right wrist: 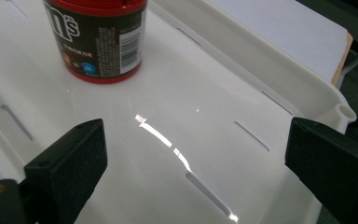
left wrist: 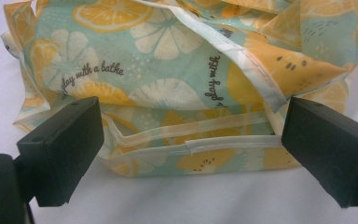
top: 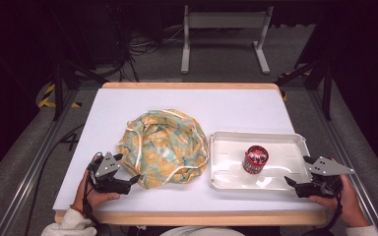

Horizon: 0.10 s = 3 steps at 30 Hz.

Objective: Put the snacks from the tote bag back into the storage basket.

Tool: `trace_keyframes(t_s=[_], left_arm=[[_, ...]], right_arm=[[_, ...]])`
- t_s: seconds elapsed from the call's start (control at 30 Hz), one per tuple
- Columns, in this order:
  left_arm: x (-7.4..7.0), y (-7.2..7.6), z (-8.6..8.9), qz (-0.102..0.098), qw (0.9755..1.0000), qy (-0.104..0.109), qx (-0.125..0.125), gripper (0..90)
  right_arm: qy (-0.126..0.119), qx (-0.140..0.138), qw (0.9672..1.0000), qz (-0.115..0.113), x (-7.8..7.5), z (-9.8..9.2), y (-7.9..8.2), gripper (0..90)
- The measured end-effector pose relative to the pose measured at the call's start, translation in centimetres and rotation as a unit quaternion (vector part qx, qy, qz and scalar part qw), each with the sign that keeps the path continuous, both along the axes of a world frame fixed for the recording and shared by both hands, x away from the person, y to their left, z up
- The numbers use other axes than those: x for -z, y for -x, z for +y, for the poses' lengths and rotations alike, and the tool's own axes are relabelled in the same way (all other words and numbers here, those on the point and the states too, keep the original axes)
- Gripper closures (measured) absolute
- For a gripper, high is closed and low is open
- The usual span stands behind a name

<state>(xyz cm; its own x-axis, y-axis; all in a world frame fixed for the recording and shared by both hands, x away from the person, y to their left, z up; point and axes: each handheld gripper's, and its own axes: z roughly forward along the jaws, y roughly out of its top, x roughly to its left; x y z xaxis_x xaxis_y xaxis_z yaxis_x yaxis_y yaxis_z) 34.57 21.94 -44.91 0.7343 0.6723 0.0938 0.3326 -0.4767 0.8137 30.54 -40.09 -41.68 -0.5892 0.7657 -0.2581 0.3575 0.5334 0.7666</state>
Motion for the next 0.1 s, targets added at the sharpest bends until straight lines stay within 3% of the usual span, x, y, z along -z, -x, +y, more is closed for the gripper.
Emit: trace_keyframes(t_s=[0.1], left_arm=[[0.02,-0.03,0.02,0.001,1.0,0.0,-0.002,6.4]], right_arm=[[-0.003,-0.005,1.0,0.002,-0.03,0.06,0.05,7.6]])
